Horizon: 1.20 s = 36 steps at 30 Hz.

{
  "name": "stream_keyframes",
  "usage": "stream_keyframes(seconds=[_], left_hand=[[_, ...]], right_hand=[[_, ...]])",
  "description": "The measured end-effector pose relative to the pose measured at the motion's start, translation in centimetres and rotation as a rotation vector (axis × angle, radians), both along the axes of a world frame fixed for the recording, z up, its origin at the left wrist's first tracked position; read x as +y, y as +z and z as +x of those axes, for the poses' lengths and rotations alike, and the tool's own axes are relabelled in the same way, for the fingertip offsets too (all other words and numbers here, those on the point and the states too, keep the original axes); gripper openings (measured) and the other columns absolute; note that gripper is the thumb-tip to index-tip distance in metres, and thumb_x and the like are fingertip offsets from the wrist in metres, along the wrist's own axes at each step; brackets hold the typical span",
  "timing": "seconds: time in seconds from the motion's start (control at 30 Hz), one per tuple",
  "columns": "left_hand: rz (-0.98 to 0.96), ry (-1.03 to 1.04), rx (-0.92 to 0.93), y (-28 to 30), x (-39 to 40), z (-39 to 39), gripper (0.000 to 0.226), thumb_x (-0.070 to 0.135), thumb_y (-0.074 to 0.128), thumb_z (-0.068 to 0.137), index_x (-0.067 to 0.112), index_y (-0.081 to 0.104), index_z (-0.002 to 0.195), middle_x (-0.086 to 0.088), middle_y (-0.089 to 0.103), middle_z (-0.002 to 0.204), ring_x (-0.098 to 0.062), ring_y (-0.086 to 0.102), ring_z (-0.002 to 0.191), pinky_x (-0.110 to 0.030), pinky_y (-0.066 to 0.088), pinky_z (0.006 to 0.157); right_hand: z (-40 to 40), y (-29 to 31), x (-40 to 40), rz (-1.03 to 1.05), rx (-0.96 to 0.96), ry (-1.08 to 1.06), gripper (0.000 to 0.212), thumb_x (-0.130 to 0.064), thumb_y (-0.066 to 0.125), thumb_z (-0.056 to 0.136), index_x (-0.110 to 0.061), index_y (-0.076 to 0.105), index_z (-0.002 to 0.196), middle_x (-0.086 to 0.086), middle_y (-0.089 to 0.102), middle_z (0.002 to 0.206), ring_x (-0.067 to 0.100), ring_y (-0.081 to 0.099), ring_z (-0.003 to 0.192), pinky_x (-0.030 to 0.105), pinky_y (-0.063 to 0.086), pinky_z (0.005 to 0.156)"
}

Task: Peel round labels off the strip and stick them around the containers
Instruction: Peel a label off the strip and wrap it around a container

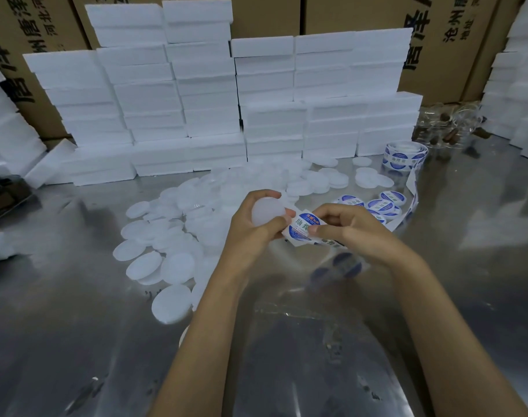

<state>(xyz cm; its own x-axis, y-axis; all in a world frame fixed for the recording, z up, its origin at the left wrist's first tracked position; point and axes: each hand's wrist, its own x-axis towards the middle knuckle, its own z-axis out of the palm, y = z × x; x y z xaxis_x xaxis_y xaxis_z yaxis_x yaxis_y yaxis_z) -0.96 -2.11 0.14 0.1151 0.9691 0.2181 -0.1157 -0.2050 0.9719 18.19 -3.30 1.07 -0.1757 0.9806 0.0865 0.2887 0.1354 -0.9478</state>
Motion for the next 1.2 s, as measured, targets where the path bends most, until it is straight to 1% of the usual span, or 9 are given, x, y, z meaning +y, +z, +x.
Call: stream_keyframes(seconds=[0.07, 0.17, 0.23, 0.43, 0.6, 0.7, 0.8, 1.0, 1.2], left_hand=[[-0.012, -0.012, 0.005, 0.0, 0.0, 0.1, 0.032, -0.002, 0.066, 0.089, 0.021, 0.064, 0.109, -0.017, 0.069, 0.114, -0.024, 0.074, 0.095, -0.026, 0.060, 0.069], [-0.043, -0.034, -0.009, 0.0, 0.0, 0.2, 0.030, -0.002, 0.063, 0.091, 0.025, 0.066, 0.106, -0.017, 0.067, 0.118, -0.023, 0.076, 0.091, -0.027, 0.060, 0.066], [-0.072, -0.050, -0.031, -0.1, 0.1, 0.2, 0.031, 0.000, 0.059, 0.093, 0.028, 0.067, 0.102, -0.014, 0.067, 0.117, -0.023, 0.076, 0.090, -0.028, 0.061, 0.066], [-0.155, -0.107, -0.072, -0.5, 0.5, 0.1, 0.037, -0.005, 0.053, 0.091, 0.023, 0.066, 0.110, -0.002, 0.077, 0.094, -0.025, 0.076, 0.090, -0.029, 0.061, 0.072], [-0.201, -0.169, -0.140, -0.4, 0.4, -0.1, 0.046, 0.002, 0.072, 0.077, 0.020, 0.063, 0.118, -0.011, 0.076, 0.107, -0.027, 0.074, 0.097, -0.028, 0.059, 0.075], [-0.208, -0.176, -0.136, -0.6, 0.5, -0.1, 0.042, -0.003, 0.070, 0.085, 0.022, 0.064, 0.118, -0.007, 0.075, 0.105, -0.026, 0.075, 0.094, -0.029, 0.060, 0.075], [-0.228, -0.174, -0.146, -0.6, 0.5, 0.1, 0.042, -0.005, 0.067, 0.086, 0.022, 0.063, 0.119, -0.018, 0.066, 0.123, -0.032, 0.073, 0.102, -0.034, 0.060, 0.078], [-0.272, -0.183, -0.224, -0.5, 0.5, 0.4, 0.039, -0.004, 0.067, 0.087, 0.016, 0.062, 0.121, -0.024, 0.058, 0.132, -0.032, 0.073, 0.100, -0.035, 0.060, 0.079], [-0.297, -0.216, -0.205, -0.4, 0.2, 0.7, 0.037, 0.007, 0.072, 0.089, 0.015, 0.060, 0.123, -0.021, 0.067, 0.121, -0.031, 0.074, 0.098, -0.032, 0.059, 0.073]], right_hand=[[-0.2, -0.1, 0.2, 0.053, 0.042, -0.049, 0.018, -0.004, 0.071, 0.086, -0.018, 0.068, 0.096, 0.001, 0.075, 0.091, 0.017, 0.066, 0.081, 0.030, 0.053, 0.077], [-0.4, -0.2, 0.2, 0.156, -0.030, -0.065, 0.040, -0.004, 0.068, 0.086, -0.037, 0.064, 0.107, 0.003, 0.067, 0.096, 0.015, 0.058, 0.075, 0.022, 0.050, 0.064], [-0.5, -0.3, 0.1, 0.196, -0.115, -0.061, 0.045, -0.007, 0.065, 0.088, -0.046, 0.065, 0.109, -0.002, 0.063, 0.101, 0.013, 0.057, 0.081, 0.016, 0.048, 0.063], [-1.0, -0.2, -0.2, 0.292, -0.160, -0.119, 0.036, -0.001, 0.065, 0.085, -0.035, 0.070, 0.093, -0.006, 0.058, 0.105, 0.004, 0.052, 0.083, 0.013, 0.040, 0.072], [-1.2, 0.1, -0.4, 0.324, -0.127, -0.133, 0.032, -0.001, 0.066, 0.083, -0.033, 0.069, 0.088, -0.004, 0.060, 0.105, 0.002, 0.052, 0.080, 0.010, 0.039, 0.071], [-1.3, 0.2, -0.3, 0.295, -0.071, -0.137, 0.030, -0.004, 0.067, 0.083, -0.035, 0.068, 0.086, -0.005, 0.062, 0.105, 0.005, 0.053, 0.080, 0.018, 0.043, 0.074], [-1.1, 0.2, -0.4, 0.300, -0.051, -0.105, 0.033, -0.003, 0.066, 0.084, -0.035, 0.070, 0.091, -0.007, 0.064, 0.105, 0.003, 0.052, 0.076, 0.020, 0.046, 0.075], [-1.1, 0.1, -0.3, 0.328, -0.051, -0.083, 0.034, -0.002, 0.066, 0.084, -0.035, 0.072, 0.091, -0.006, 0.065, 0.111, 0.004, 0.052, 0.078, 0.020, 0.045, 0.078], [-1.3, 0.3, -0.5, 0.318, -0.017, -0.111, 0.032, -0.004, 0.070, 0.082, -0.035, 0.065, 0.075, -0.013, 0.060, 0.107, 0.008, 0.055, 0.095, 0.024, 0.042, 0.080]])
